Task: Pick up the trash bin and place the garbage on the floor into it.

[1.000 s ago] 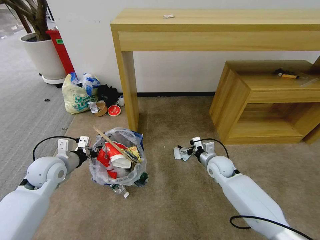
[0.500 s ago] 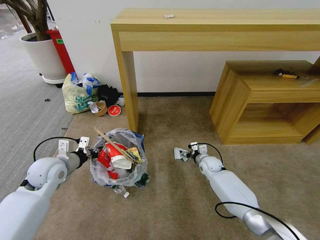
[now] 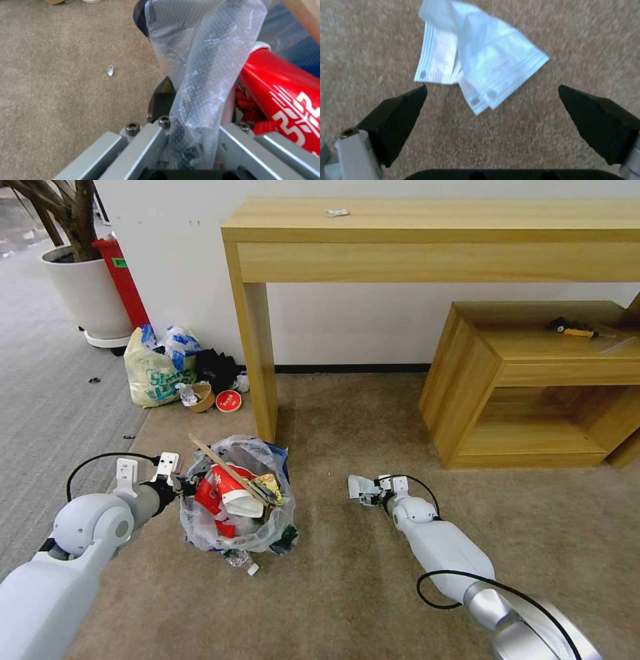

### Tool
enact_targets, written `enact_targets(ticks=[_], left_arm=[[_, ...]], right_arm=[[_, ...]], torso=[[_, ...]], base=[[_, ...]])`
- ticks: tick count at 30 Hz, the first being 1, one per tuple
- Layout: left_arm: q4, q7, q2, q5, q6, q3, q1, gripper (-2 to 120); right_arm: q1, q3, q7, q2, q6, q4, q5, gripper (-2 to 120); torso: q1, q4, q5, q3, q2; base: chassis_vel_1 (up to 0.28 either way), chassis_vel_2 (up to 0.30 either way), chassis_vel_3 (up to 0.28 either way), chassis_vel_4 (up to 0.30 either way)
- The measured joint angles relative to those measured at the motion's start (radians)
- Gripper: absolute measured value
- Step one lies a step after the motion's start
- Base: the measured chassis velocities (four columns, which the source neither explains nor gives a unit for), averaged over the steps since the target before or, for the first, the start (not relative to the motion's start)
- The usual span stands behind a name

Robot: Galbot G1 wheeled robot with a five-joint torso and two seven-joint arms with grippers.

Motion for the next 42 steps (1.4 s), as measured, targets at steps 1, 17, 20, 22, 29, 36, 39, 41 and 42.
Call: enact_targets(ticks=[1,17,20,22,29,36,39,41,42], left_arm=[[0.000,0.000,0.000,0.000,0.000,0.000,0.000,0],[-0.007,0.000,0.002,0.000,0.000,0.002,-0.001,0],[-0.009,0.000,0.002,0.000,0.000,0.002,-0.001,0],[-0.010,0.000,0.002,0.000,0.000,0.003,-0.001,0],[-0.013,0.000,0.001,0.000,0.000,0.006,-0.001,0],[-0.020,0.001,0.002,0.000,0.000,0.006,0.001,0],[-0.021,0.001,0.003,0.000,0.000,0.005,0.002,0],[-0.025,0.001,0.004,0.000,0.000,0.005,0.003,0],[-0.025,0.001,0.004,0.000,0.000,0.005,0.003,0]], right_arm=[[0.003,0.000,-0.002,0.003,0.002,-0.011,0.001,100],[0.035,-0.006,-0.039,0.027,0.062,-0.111,-0.003,86],[0.035,-0.006,-0.040,0.027,0.065,-0.112,-0.004,75],[0.035,-0.006,-0.041,0.027,0.071,-0.121,-0.004,66],[0.036,-0.006,-0.043,0.030,0.075,-0.135,-0.004,43],[0.037,-0.005,-0.043,0.031,0.082,-0.147,-0.003,15],[0.037,-0.005,-0.043,0.030,0.085,-0.148,-0.003,7],[0.037,-0.004,-0.039,0.029,0.092,-0.148,-0.002,0],[0.037,-0.004,-0.039,0.029,0.092,-0.148,-0.002,0]], torso=[[0.000,0.0000,0.0001,0.000,0.000],[0.000,0.0001,0.0001,0.000,0.000],[0.000,0.0000,0.0001,0.000,0.000],[0.000,0.0001,0.0001,0.000,0.000],[0.000,0.0001,0.0001,0.000,0.000],[0.000,0.0001,0.0001,0.000,0.000],[0.000,0.0001,0.0000,0.000,0.000],[0.000,0.0001,0.0000,0.000,0.000],[0.000,0.0001,0.0000,0.000,0.000]], base=[[0.000,0.000,0.000,0.000],[0.000,0.000,0.000,0.000],[0.000,0.000,0.000,0.000],[0.000,0.000,0.000,0.000],[0.000,0.000,0.000,0.000],[0.000,0.000,0.000,0.000],[0.000,0.000,0.000,0.000],[0.000,0.000,0.000,0.000],[0.000,0.000,0.000,0.000]])
